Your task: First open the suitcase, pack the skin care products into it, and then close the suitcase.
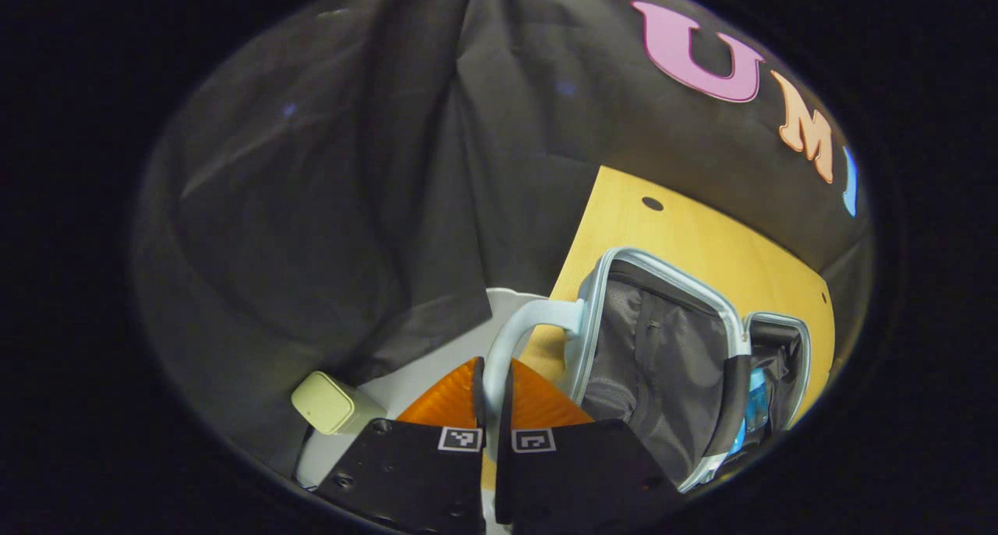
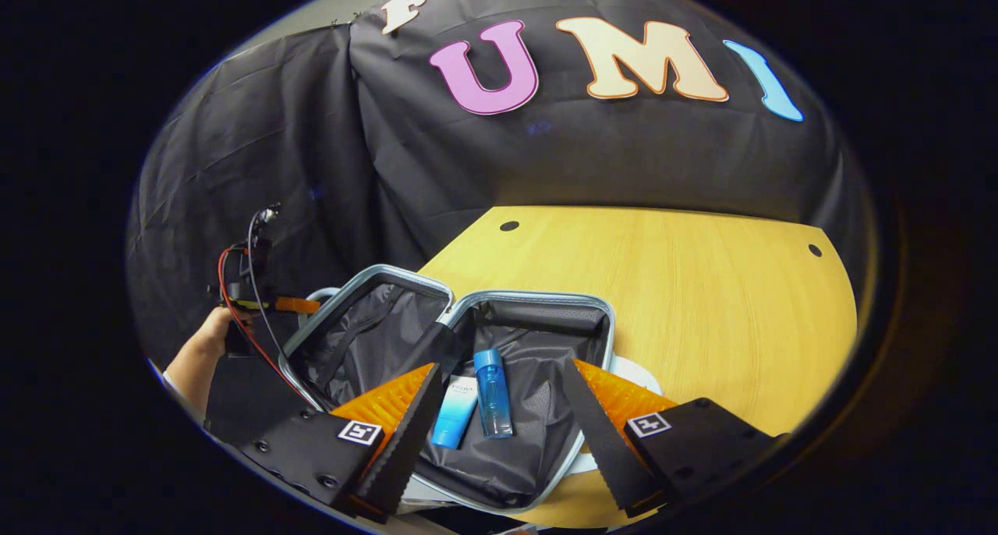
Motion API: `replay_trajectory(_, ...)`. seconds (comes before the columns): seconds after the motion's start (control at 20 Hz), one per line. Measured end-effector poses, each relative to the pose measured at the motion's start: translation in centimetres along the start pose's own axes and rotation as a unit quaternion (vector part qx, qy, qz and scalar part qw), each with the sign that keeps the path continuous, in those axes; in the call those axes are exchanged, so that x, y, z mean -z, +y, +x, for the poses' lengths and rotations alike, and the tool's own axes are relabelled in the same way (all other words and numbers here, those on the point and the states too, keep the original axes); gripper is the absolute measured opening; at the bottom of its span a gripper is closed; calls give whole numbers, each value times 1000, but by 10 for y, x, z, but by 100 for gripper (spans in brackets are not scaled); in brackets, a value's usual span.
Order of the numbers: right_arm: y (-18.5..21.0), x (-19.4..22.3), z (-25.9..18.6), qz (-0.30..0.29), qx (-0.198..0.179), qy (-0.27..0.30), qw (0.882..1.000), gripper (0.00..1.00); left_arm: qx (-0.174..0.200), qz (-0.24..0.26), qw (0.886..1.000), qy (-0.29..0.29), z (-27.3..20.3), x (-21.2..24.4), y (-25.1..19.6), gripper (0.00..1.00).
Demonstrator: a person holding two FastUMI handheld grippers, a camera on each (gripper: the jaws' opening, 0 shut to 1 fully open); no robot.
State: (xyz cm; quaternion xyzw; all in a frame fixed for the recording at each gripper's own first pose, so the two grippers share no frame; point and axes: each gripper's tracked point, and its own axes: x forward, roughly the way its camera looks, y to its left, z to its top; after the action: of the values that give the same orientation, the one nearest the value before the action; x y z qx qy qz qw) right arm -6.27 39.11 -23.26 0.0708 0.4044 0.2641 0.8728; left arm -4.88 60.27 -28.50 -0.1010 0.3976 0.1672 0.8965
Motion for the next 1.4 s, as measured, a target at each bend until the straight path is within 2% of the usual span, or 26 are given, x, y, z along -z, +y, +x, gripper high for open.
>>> replay_trajectory(0.25,-5,-7,-8,-5,-20,-14,1000,98,-1,37,998,-50,-41,-35,-31,0)
replay_trajectory(0.5,-27,-11,-22,-1,-34,-21,999,98,4,66,994,-86,-94,-66,-85,0)
replay_trajectory(0.9,-68,-20,-48,20,-61,-32,997,98,21,98,988,-118,-161,-74,-181,0)
replay_trajectory(1.2,-103,-31,-72,23,-57,-50,997,98,74,118,981,-133,-184,-76,-278,0)
replay_trajectory(1.4,-126,-33,-86,23,-39,-61,997,98,132,127,975,-128,-184,-61,-336,0)
